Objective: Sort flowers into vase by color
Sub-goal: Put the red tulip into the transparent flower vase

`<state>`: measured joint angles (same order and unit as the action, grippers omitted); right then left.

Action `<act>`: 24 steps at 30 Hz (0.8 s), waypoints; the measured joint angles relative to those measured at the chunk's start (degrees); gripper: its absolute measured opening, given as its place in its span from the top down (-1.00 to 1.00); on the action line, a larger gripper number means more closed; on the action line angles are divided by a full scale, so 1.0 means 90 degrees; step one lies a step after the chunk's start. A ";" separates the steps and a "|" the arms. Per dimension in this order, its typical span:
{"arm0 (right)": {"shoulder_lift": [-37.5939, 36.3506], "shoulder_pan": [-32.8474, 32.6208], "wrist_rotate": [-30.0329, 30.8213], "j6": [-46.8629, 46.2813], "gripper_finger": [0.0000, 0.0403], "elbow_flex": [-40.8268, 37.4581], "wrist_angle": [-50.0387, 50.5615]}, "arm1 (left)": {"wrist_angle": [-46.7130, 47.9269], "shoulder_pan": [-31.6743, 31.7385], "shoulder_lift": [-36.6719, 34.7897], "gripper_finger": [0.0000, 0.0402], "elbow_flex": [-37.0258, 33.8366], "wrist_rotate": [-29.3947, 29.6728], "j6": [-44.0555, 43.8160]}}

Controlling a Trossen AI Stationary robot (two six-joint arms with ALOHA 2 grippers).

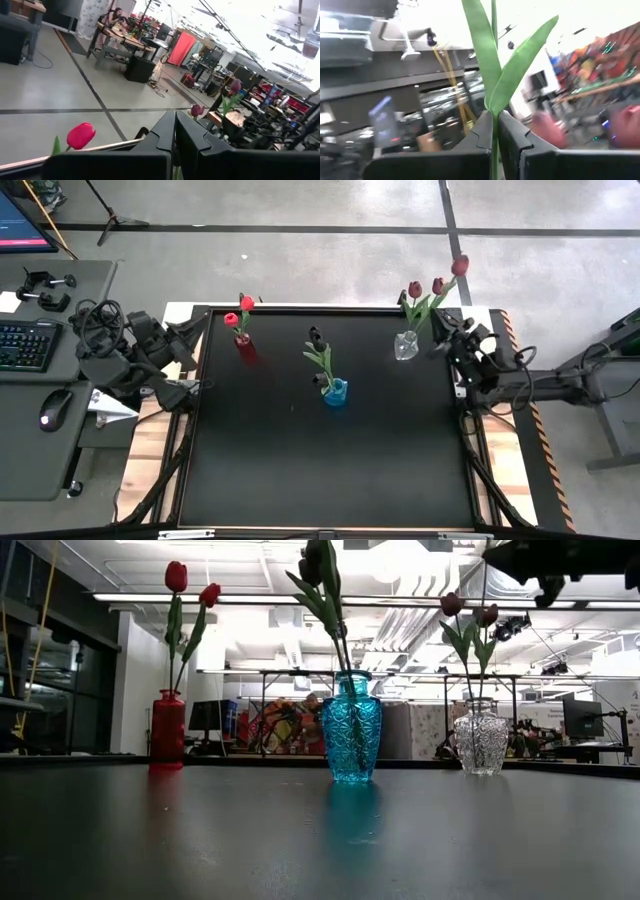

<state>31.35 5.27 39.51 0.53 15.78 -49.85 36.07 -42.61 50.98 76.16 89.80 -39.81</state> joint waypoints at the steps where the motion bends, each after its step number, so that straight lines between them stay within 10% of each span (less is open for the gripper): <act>1: -0.0057 0.0138 -0.0027 0.0132 1.00 -0.0036 0.0017 | 0.0000 0.0000 0.0000 1.00 0.0000 -0.0045 0.0000; 24: 0.0562 0.3174 -0.2367 0.0486 1.00 0.0159 0.1270 | -0.0024 0.0000 -0.0002 1.00 0.0000 -0.0056 0.0454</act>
<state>36.41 33.84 18.21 4.91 17.21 -38.42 35.86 -42.61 50.96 76.16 89.30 -35.72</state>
